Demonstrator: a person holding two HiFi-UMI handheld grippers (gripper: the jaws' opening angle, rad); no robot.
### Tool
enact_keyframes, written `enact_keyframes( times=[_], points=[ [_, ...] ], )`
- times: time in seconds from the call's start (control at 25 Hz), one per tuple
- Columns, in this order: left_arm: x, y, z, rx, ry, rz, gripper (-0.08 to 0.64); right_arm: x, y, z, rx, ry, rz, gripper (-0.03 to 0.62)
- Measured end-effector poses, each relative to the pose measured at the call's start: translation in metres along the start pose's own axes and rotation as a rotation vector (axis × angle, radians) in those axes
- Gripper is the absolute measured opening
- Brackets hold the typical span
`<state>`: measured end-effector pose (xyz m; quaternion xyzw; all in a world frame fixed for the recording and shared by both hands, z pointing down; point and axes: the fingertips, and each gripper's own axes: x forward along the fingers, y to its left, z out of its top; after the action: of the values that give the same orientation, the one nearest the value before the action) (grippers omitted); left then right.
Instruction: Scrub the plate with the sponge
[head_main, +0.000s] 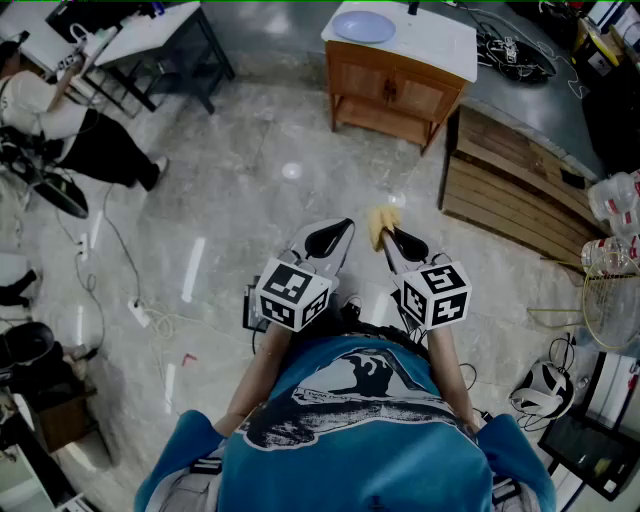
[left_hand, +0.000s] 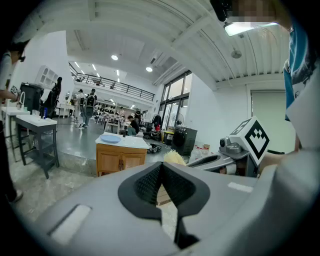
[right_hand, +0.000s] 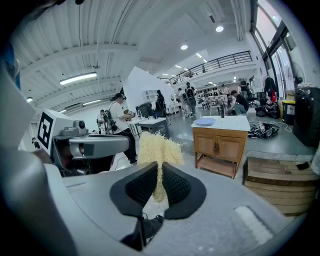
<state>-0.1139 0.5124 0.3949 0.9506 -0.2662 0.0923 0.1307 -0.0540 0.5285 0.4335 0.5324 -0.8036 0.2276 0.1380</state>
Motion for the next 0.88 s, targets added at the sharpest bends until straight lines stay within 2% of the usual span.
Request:
enact_keyframes(
  times=[0.4, 0.64, 0.88],
  points=[
    [0.011, -0.003, 0.005, 0.003, 0.007, 0.0, 0.012, 0.001, -0.019, 0.004, 0.065, -0.039, 0.002, 0.031],
    [0.021, 0.016, 0.009, -0.023, 0.019, 0.01, 0.012, 0.012, -0.03, 0.005, 0.098, -0.024, -0.005, 0.031],
    [0.053, 0.036, 0.018, -0.03, 0.046, -0.021, 0.012, 0.035, -0.062, 0.021, 0.143, -0.015, -0.04, 0.03]
  ],
)
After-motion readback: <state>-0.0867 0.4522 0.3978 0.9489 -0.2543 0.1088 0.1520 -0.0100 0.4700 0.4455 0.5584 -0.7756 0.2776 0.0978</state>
